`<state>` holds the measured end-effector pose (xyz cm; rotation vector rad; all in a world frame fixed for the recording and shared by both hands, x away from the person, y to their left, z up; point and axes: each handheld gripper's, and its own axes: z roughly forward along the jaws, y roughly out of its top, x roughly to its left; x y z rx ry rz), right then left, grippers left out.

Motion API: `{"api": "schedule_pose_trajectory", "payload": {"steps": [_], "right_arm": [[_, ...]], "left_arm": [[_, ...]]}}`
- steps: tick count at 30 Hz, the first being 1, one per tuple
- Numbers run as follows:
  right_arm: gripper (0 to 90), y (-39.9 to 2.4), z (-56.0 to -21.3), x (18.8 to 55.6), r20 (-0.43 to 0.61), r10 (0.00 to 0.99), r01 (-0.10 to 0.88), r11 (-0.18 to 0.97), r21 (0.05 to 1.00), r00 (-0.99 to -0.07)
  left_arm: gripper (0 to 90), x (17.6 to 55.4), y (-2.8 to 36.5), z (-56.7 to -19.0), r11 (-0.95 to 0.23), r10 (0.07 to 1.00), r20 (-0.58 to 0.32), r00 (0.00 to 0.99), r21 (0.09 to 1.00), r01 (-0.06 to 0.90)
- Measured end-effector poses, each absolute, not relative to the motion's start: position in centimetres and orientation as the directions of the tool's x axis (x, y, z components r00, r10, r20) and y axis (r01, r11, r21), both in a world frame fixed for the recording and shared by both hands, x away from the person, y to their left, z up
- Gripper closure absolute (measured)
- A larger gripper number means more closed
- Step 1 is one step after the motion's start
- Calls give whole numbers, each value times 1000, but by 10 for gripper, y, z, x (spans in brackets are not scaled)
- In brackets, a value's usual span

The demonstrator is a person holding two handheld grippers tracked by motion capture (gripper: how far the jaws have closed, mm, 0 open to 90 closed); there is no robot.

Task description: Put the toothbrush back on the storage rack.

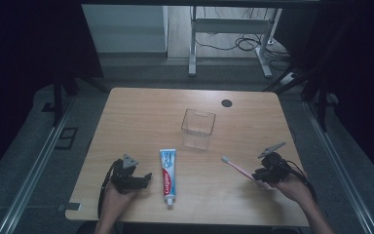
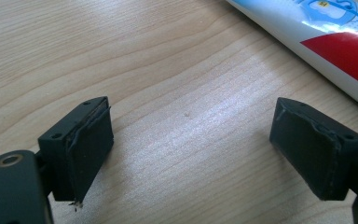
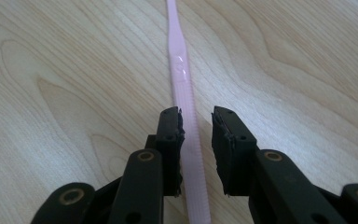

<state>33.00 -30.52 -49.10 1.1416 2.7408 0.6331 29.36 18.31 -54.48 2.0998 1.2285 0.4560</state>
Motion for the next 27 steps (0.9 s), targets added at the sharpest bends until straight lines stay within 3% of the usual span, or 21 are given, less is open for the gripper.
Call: {"api": "schedule_pose_trajectory", "payload": {"steps": [12,27], "right_arm": [[727,-276,-491,347,32,641,625,734,267,-767],[753,-255,-495,363,11,613,606,779,162,-790]], "left_arm": [[132,294,183,-545,-345,866,-28,499,689,638],[132,294,183,-545,-346,866,-28,500,688,638]]}}
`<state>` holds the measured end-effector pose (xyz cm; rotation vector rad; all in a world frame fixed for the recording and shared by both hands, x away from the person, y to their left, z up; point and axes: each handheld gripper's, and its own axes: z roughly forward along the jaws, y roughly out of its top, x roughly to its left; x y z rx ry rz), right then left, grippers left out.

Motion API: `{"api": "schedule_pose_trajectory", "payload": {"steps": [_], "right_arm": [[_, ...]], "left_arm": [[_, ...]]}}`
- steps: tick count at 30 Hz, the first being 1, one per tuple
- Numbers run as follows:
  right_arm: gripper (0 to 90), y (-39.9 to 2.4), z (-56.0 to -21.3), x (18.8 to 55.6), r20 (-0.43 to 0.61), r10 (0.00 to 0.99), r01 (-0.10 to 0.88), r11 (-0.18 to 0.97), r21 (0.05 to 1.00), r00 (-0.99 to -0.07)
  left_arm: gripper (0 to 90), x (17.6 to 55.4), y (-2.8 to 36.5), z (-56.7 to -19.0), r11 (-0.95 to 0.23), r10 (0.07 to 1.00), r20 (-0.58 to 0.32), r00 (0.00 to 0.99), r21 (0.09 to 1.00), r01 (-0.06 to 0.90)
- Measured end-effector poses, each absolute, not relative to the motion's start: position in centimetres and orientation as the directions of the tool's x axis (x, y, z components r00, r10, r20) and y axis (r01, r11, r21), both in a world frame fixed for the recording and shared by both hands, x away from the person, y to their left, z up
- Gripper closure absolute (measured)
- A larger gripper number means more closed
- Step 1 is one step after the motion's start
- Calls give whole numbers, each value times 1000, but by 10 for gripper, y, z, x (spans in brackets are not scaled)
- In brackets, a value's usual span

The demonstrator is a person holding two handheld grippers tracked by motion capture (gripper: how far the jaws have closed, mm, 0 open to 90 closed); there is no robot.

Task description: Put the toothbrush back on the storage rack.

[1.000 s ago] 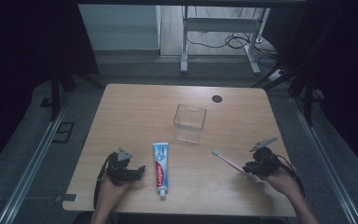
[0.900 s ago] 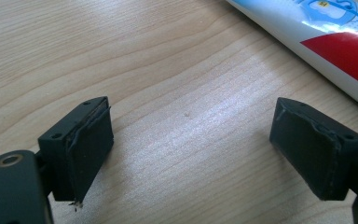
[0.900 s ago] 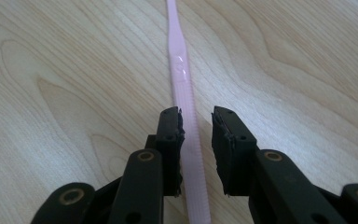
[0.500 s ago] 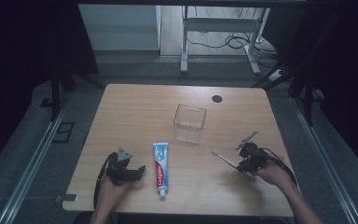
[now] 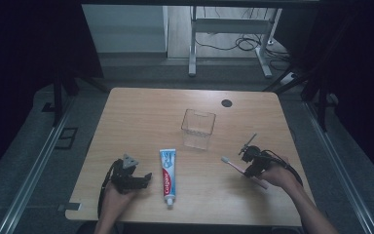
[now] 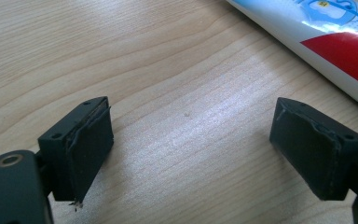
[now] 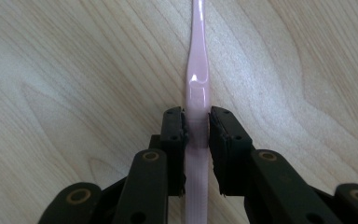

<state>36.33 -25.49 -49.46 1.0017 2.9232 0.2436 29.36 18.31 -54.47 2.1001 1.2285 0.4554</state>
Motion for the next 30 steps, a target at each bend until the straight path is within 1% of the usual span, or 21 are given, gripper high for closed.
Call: {"api": "schedule_pose_trajectory", "payload": {"steps": [3,16,20,30], "right_arm": [[770,-250,-497,366,0,609,603,786,135,-793],[787,-247,-498,368,14,632,630,769,113,-775],[787,-248,-496,367,22,633,630,765,134,-773],[788,-256,-484,366,25,641,629,745,220,-767]], "left_arm": [[132,294,183,-545,-346,866,-28,500,688,638],[133,294,183,-545,-346,866,-28,499,688,638],[133,294,183,-545,-346,866,-28,500,688,638],[133,294,183,-545,-346,866,-28,500,687,638]]}}
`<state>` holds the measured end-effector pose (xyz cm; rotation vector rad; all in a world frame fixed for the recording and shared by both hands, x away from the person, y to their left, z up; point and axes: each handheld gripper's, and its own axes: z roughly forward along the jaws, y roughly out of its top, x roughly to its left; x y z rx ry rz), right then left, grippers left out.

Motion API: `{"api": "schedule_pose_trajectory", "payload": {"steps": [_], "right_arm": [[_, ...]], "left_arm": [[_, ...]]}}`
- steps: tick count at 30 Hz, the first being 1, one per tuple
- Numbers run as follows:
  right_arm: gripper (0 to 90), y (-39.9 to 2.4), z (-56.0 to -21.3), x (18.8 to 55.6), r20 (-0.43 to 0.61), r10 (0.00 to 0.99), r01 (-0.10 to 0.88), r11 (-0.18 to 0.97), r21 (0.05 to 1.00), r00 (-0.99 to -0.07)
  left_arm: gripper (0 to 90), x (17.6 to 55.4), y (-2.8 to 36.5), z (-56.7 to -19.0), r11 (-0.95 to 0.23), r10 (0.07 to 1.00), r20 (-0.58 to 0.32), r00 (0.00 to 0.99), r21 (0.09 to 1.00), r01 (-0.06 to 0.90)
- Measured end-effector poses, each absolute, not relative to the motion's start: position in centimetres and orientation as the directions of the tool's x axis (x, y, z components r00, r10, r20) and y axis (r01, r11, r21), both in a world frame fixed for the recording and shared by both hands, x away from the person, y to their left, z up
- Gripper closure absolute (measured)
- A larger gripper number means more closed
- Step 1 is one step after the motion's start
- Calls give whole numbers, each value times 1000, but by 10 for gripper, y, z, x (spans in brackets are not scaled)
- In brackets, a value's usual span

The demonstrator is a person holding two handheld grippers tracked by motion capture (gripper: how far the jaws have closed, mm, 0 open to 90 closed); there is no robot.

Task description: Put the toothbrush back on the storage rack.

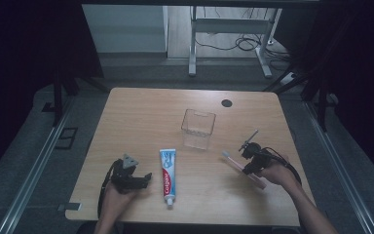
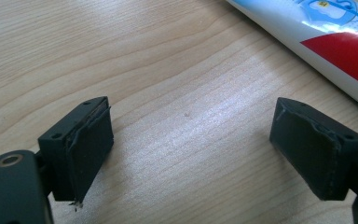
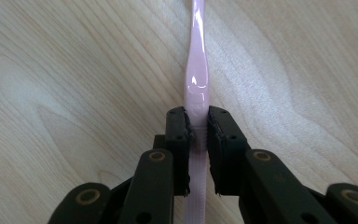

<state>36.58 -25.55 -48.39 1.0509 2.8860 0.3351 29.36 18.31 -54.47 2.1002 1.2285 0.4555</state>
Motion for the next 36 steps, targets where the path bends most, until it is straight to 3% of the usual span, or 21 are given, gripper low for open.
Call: {"api": "schedule_pose_trajectory", "payload": {"steps": [16,36], "right_arm": [[788,-264,-453,366,20,677,630,673,388,-736],[788,-263,-405,374,16,696,564,567,600,-718]], "left_arm": [[133,294,183,-545,-346,866,-28,499,688,639],[133,294,183,-545,-351,864,-24,503,687,636]]}}
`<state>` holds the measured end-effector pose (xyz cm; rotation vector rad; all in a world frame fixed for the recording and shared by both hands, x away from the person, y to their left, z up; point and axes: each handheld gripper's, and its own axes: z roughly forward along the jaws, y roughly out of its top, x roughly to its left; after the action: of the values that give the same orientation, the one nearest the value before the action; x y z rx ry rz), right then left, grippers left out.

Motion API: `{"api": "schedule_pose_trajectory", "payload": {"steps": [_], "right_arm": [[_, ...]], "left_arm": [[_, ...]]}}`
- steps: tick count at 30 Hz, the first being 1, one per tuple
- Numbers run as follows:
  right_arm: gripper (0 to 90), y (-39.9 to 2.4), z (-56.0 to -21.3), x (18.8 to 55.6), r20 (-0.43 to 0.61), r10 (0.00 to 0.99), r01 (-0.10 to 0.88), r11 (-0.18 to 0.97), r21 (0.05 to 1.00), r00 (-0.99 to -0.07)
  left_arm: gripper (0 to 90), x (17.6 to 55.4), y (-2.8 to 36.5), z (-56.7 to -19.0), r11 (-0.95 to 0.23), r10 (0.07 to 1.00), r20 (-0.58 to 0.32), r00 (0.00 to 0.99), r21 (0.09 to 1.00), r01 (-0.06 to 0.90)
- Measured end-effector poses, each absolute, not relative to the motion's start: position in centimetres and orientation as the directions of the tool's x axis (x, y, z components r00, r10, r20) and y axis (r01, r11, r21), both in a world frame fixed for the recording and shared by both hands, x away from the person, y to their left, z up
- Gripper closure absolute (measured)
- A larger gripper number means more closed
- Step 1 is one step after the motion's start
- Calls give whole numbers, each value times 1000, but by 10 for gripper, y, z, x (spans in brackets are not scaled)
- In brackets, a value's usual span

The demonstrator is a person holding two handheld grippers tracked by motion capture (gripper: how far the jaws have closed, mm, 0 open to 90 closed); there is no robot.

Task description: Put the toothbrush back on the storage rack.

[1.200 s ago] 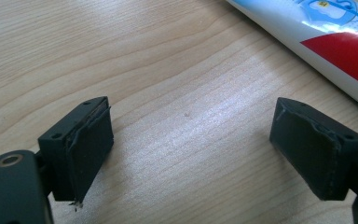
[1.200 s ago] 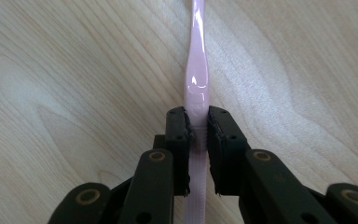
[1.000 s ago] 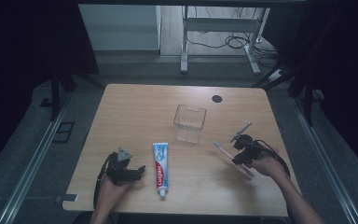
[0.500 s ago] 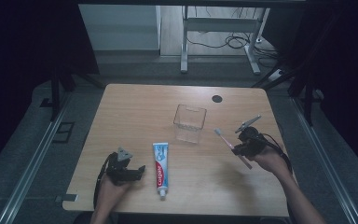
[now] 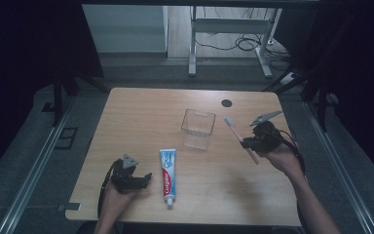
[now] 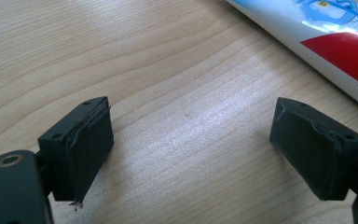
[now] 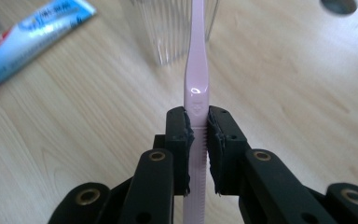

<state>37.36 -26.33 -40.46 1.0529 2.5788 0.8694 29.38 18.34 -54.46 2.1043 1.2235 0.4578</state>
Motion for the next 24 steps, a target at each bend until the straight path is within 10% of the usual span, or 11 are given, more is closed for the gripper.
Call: {"api": "schedule_pose_trajectory", "payload": {"steps": [24], "right_arm": [[788,-231,-386,401,41,696,478,448,755,-717]], "left_arm": [[133,294,183,-545,-347,865,-27,501,687,638]]}}
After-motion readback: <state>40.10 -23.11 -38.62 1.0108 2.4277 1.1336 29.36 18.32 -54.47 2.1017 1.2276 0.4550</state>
